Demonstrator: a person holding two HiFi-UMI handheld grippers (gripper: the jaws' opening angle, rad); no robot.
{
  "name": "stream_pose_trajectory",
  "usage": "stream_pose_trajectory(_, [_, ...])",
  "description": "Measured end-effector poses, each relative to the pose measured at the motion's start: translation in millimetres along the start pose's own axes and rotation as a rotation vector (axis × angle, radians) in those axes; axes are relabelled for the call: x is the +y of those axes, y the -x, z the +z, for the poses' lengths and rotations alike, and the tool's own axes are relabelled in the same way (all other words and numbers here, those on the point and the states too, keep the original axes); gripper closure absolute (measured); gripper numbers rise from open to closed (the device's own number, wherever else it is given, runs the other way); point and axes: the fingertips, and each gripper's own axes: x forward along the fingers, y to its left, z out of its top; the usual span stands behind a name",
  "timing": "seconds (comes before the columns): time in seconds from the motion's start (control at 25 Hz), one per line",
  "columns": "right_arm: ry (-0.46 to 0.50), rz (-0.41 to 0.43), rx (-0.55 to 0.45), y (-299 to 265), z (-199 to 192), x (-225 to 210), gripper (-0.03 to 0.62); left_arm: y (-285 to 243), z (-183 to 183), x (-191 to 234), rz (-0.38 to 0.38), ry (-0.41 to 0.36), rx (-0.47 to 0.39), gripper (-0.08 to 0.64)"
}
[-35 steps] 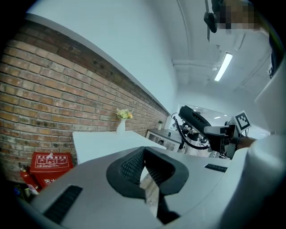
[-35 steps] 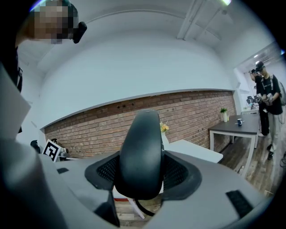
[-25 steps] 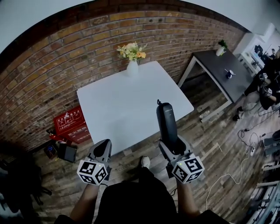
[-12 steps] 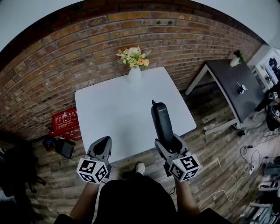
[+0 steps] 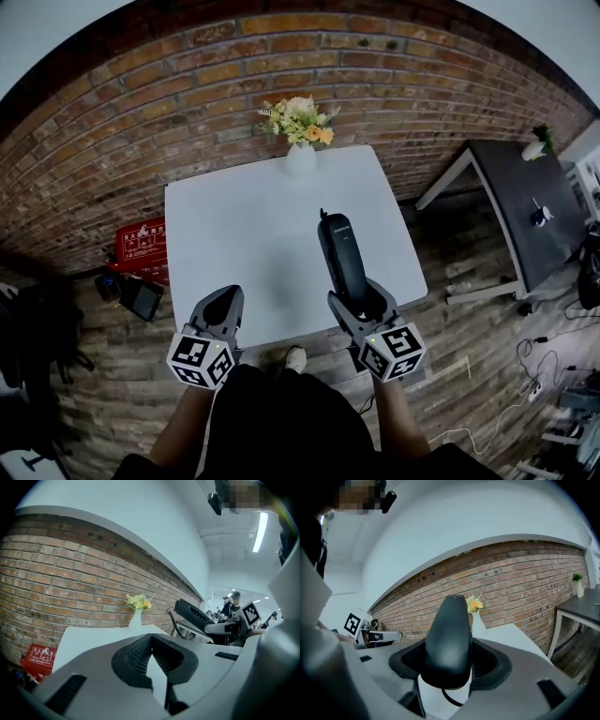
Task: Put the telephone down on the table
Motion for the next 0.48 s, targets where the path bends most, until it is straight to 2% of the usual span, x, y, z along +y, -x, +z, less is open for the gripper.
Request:
stream_pose_trajectory(0.28, [-0.013, 0.020, 0.033, -24, -8, -14, 0.311, -7, -4, 7, 0.044, 0.015, 0.021, 0.546])
stream_pose_trajectory(0.48, [-0.030, -0.010, 0.043, -53, -15, -26, 0.311, -15, -14, 18, 0.061, 0.040, 0.048, 0.546])
